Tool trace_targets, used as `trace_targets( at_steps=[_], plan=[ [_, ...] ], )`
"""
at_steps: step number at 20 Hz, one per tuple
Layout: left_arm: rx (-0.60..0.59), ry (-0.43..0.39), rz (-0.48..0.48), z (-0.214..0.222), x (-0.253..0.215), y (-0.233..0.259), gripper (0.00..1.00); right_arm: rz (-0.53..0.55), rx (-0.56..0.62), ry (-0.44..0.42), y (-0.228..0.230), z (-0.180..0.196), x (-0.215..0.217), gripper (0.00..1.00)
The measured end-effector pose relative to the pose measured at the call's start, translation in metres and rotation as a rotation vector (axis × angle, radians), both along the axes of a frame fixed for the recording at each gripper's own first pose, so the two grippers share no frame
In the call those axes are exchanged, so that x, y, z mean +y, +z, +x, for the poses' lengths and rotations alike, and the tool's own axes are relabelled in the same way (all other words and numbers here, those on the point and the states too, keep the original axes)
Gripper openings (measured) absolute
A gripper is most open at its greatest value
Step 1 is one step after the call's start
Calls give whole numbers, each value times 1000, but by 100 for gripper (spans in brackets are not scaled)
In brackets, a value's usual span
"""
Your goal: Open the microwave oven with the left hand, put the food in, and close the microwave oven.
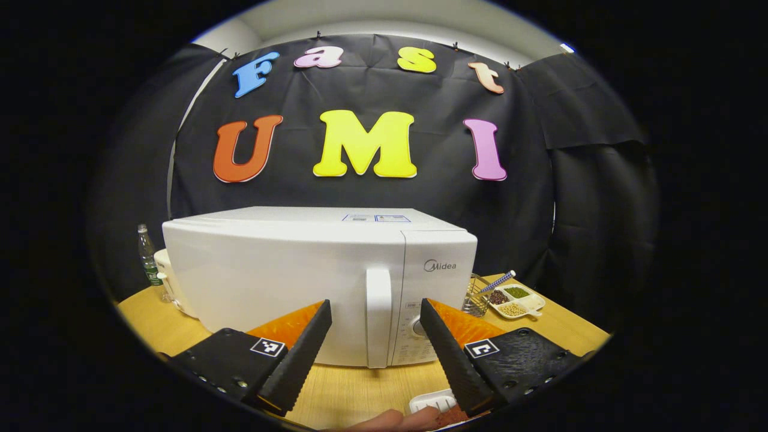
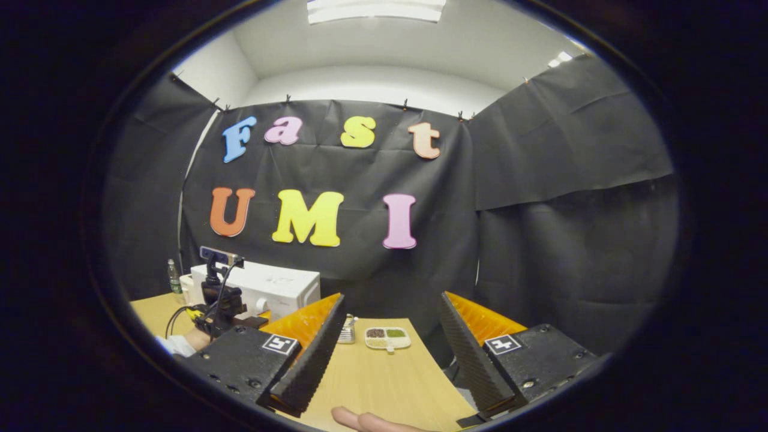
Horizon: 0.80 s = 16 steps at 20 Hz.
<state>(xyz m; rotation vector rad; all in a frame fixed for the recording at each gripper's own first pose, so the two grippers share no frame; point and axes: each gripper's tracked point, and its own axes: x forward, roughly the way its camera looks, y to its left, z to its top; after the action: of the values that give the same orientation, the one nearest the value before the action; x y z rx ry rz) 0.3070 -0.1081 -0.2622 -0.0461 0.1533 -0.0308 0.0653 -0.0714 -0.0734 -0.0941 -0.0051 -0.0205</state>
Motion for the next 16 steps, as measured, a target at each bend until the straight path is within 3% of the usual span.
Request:
trace_targets(
  at_steps=[6,7,8,9,11,12,13,14,15,16],
  plan=[
    [30,-1,-28,19,-4,-23,93,-22,-11,13,5,0,-2,98],
    [30,-9,-33,19,-9,-25,80,-25,-17,14,6,0,-2,98],
    [20,4,-17,21,-6,-24,85,-26,-18,20,5,-1,0,98],
    [10,11,-3,21,-3,-22,83,-23,-20,29,4,-2,2,98],
    [2,26,19,23,3,-21,68,-8,-20,41,3,-3,4,98],
    [10,20,-8,25,4,-23,39,-2,-17,47,3,-4,5,98],
    [14,10,-57,24,0,-23,39,3,-16,56,2,-4,7,98],
    [26,15,-81,28,-5,-24,32,3,-15,61,2,-5,9,91],
    [40,24,-63,24,0,-22,25,3,-19,63,3,-6,8,98],
    [50,32,-20,17,3,-21,18,2,-25,61,6,-8,8,98]
  ],
)
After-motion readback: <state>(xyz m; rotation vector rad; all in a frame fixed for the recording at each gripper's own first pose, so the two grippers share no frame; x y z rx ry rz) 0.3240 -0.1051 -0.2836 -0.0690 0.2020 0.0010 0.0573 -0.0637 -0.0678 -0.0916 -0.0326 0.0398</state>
